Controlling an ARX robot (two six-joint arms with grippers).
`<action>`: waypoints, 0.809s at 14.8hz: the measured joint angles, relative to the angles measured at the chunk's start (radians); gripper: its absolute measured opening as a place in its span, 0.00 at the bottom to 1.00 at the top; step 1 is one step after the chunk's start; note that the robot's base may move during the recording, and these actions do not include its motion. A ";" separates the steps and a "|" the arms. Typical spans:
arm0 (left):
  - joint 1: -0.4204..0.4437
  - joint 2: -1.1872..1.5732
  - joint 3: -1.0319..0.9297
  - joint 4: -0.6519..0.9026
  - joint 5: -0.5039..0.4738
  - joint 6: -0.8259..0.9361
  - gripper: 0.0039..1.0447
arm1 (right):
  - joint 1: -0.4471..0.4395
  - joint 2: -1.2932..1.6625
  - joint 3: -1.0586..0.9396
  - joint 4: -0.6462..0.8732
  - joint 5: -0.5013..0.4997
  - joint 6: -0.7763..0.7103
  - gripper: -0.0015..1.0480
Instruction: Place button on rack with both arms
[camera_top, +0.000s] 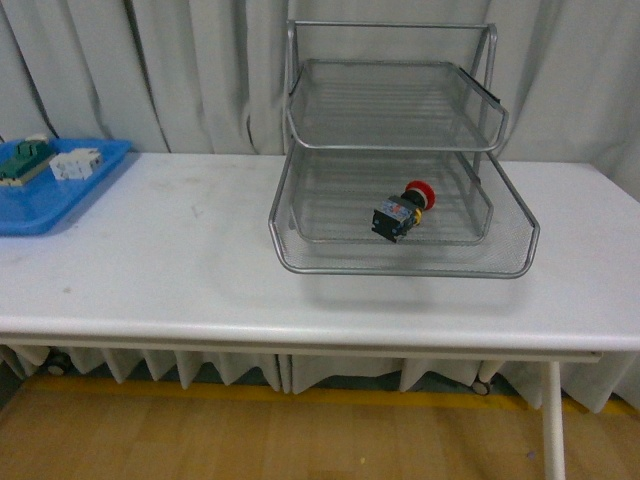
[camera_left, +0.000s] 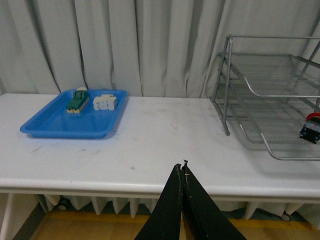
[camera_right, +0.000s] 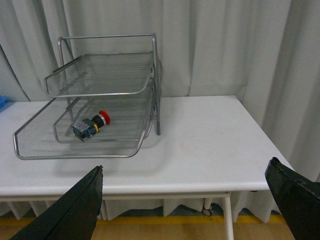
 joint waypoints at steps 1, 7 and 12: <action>0.000 0.000 0.000 0.003 0.000 -0.002 0.08 | 0.000 0.000 0.000 0.000 0.000 0.000 0.94; 0.000 0.000 0.000 0.004 0.000 -0.002 0.87 | -0.082 0.470 0.142 0.158 0.012 0.136 0.94; 0.000 0.000 0.000 0.005 0.000 -0.002 0.94 | -0.031 1.312 0.569 0.388 -0.106 0.209 0.94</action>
